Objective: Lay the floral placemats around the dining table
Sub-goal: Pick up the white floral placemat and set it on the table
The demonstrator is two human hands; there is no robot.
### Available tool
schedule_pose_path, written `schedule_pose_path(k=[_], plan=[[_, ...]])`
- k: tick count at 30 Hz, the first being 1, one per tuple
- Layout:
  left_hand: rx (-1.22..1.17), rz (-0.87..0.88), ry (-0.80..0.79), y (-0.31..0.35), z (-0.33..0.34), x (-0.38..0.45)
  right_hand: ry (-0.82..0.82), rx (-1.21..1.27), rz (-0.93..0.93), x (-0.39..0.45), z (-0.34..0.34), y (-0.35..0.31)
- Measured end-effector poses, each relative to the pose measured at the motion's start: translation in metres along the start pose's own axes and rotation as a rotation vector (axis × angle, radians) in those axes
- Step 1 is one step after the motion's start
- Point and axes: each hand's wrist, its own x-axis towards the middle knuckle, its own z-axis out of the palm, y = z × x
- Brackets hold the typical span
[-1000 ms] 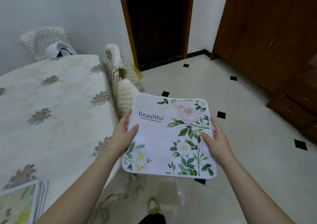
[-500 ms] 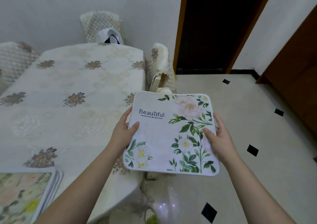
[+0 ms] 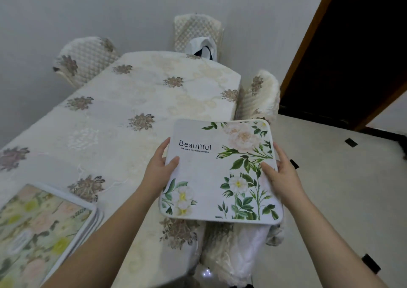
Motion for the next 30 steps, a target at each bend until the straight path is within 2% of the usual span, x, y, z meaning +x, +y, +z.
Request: schedule_pose_path(k=[10, 16, 25, 30], plan=[[-0.064, -0.146, 0.403, -0.023, 0.004, -0.004, -0.430, -0.114, -0.100, 0.131, 0.047, -0.020], [-0.066, -0.263, 0.650, -0.031, 0.015, -0.028, -0.691, -0.206, -0.134, 0.176, 0.090, -0.025], [-0.183, -0.358, 0.848, -0.069, 0.023, -0.083, -0.910, -0.442, -0.184, 0.163, 0.164, -0.032], [-0.205, -0.368, 0.865, -0.084, 0.012, -0.108, -0.962, -0.435, -0.213, 0.152, 0.185, -0.031]])
